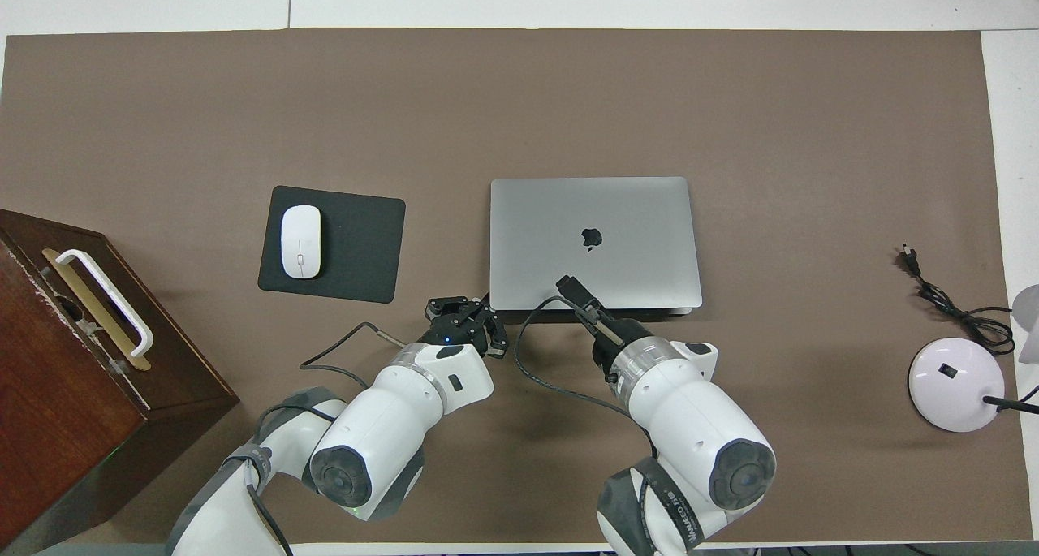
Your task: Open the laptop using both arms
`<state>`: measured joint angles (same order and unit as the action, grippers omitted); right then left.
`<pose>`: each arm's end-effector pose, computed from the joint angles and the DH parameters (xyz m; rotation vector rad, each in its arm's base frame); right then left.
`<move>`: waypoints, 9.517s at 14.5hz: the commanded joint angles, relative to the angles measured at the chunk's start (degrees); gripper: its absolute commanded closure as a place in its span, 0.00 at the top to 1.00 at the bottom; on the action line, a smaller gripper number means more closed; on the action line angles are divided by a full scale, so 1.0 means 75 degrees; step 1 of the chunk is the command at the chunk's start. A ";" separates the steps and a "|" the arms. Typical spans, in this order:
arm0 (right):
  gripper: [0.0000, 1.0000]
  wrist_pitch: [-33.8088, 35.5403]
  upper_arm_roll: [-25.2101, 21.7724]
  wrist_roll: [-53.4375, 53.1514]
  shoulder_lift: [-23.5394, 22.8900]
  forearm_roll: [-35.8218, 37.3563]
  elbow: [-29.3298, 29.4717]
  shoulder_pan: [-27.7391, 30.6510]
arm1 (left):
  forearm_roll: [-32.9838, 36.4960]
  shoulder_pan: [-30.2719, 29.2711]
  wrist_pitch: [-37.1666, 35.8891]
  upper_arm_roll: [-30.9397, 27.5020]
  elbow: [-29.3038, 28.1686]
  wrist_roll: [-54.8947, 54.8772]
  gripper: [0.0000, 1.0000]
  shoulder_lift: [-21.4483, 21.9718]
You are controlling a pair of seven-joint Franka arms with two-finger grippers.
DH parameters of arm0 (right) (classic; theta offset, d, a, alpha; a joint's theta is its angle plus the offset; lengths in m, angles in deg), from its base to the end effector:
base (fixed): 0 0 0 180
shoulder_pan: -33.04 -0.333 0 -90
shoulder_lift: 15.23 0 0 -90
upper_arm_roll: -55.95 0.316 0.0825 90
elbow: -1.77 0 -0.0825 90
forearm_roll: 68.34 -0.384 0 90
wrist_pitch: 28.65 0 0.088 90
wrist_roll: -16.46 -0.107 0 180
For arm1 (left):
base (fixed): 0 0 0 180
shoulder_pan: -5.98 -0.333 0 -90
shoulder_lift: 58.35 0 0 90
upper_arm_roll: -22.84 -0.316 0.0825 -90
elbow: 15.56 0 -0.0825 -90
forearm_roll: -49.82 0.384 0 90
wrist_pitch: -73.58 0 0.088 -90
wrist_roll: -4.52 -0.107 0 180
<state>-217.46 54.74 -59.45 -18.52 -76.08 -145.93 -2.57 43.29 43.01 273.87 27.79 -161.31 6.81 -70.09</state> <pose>0.4148 0.2671 0.3169 -2.3132 1.0673 -0.4726 0.3844 -0.3275 0.2836 2.5773 -0.7434 0.9617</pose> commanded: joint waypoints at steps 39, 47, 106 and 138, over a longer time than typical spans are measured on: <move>1.00 0.0202 0.0020 0.0431 -0.0123 -0.0059 0.0333 0.0237 | -0.0066 0.0231 -0.0127 -0.0074 0.0531 0.0081 0.00 -0.0625; 1.00 0.1280 0.0020 0.0256 -0.0252 -0.0059 0.1177 0.0097 | -0.0066 0.0231 -0.0092 -0.0074 0.0554 0.0093 0.00 -0.0672; 1.00 0.7725 0.0008 0.5281 -0.1459 0.0783 0.6638 0.2229 | -0.0054 0.0208 0.0037 -0.0074 0.0460 0.0081 0.00 -0.0789; 1.00 1.1592 -0.0027 1.0378 0.0555 0.1055 0.6791 0.5215 | -0.0066 0.0126 0.0002 -0.0074 0.0519 0.0631 0.00 -0.0462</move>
<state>-131.09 53.80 14.99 -16.28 -68.86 -93.18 33.39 43.29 43.21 273.30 27.48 -158.83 9.80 -73.12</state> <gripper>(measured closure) 0.000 0.991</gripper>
